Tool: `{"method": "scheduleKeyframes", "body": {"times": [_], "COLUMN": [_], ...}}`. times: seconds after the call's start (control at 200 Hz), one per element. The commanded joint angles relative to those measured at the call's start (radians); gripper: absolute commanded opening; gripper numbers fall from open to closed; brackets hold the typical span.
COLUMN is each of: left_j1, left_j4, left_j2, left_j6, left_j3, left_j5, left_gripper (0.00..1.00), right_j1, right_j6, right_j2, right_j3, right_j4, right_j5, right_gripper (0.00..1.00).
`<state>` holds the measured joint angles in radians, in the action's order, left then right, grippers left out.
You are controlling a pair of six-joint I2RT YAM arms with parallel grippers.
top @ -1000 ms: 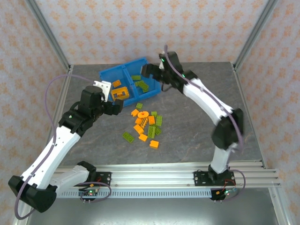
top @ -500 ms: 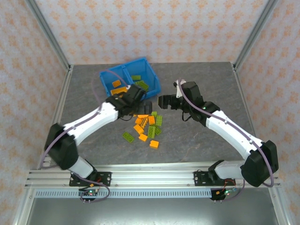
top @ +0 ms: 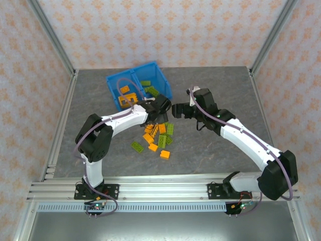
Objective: Sort the legos into containers by color
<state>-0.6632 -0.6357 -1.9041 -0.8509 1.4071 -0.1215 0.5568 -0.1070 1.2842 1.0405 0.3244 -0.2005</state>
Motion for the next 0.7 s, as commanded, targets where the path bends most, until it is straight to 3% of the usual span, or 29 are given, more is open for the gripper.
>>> {"method": "scheduleKeyframes", "body": {"times": [0.0,0.265,0.455,0.696], "left_j1": [0.006,0.023,0.037,0.037], "left_j4": [-0.017,-0.002,0.054,0.076], "left_j2": [-0.050,-0.104,-0.112,-0.099], "left_j6": [-0.033,-0.036,-0.042,-0.037], "left_j3": [0.043,0.034,-0.014,-0.054], "left_j5": [-0.069,-0.038,0.000,0.023], "left_gripper": [0.89,0.87,0.78,0.75], "right_j1": [0.002,0.003,0.003,0.002], "right_j6": [0.013,0.000,-0.006,-0.024], "right_j2": [-0.018,-0.017,-0.019,-0.018], "right_j3": [0.001,0.000,0.003,0.006], "right_j4": [0.018,0.025,0.030,0.035], "right_j5": [0.011,0.012,0.017,0.020], "right_gripper": [0.99,0.99,0.99,0.99]}}
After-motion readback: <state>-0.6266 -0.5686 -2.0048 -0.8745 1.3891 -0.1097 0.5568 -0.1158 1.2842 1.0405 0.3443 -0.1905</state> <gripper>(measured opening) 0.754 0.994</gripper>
